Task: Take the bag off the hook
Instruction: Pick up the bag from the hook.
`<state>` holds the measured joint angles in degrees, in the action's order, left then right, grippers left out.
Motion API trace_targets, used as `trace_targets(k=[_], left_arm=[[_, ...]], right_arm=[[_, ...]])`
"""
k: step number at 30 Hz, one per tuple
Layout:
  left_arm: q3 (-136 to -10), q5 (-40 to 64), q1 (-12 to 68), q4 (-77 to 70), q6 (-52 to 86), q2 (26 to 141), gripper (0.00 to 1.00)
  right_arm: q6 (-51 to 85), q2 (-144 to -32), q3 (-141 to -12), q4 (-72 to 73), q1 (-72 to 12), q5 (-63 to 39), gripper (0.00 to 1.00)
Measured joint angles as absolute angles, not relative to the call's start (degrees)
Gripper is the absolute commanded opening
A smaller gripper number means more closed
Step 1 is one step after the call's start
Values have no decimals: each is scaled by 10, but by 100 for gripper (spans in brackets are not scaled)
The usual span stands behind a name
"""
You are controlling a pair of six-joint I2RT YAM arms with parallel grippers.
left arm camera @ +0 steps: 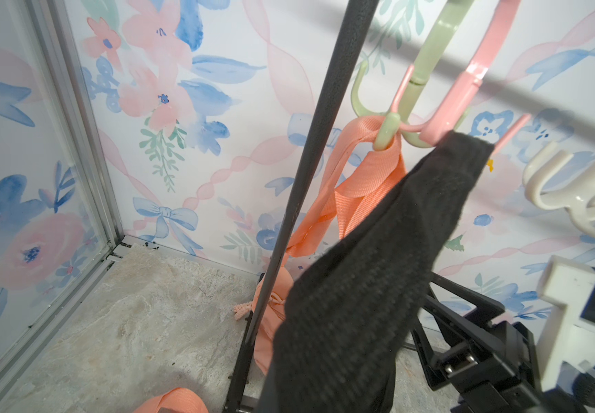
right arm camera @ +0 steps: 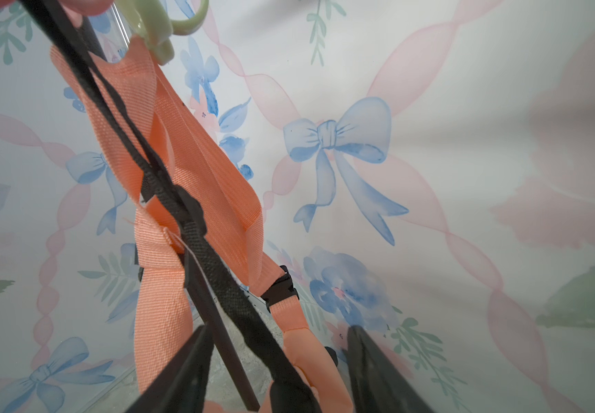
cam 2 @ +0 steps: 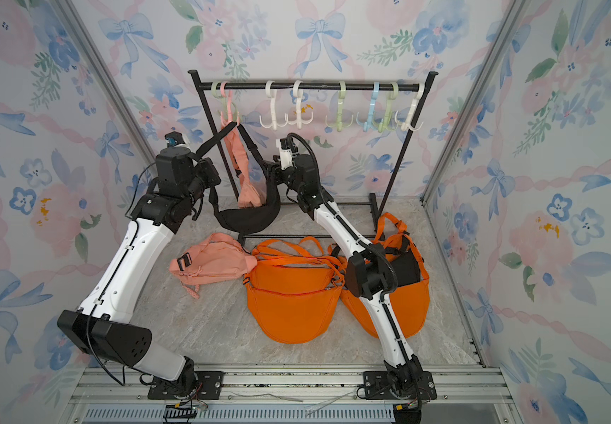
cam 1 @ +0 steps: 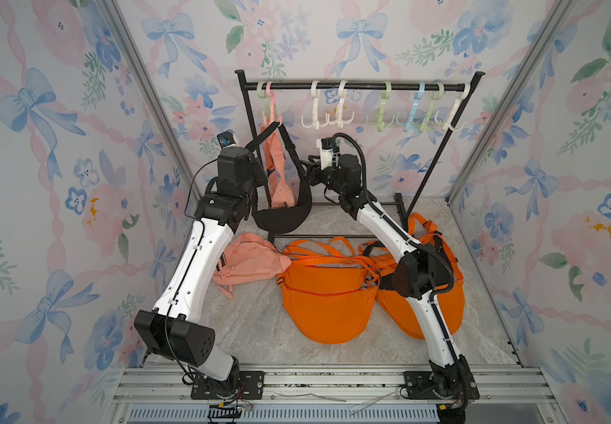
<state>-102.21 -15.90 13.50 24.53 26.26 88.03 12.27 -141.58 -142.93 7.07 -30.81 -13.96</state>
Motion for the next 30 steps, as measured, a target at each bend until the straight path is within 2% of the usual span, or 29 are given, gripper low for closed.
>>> trace_targets(k=[8,13,20,22,23,30], left_arm=[[-1021,-133,119,251,273,857,0],[-1014,-125,113,251,276,843,0],[-1004,-116,106,255,277,832,0],[-1002,-115,103,255,277,829,0],[-1001,-114,102,255,277,827,0],[-997,-110,97,255,277,823,0]], right_arm=[[133,-1446,-1449,82,-316,-140,55],[141,-1462,-1455,85,-328,-137,35],[166,-1480,-1485,70,-342,-137,13],[167,-1481,-1489,65,-342,-137,2],[170,-1481,-1490,63,-343,-137,0],[172,-1477,-1487,52,-342,-132,0]])
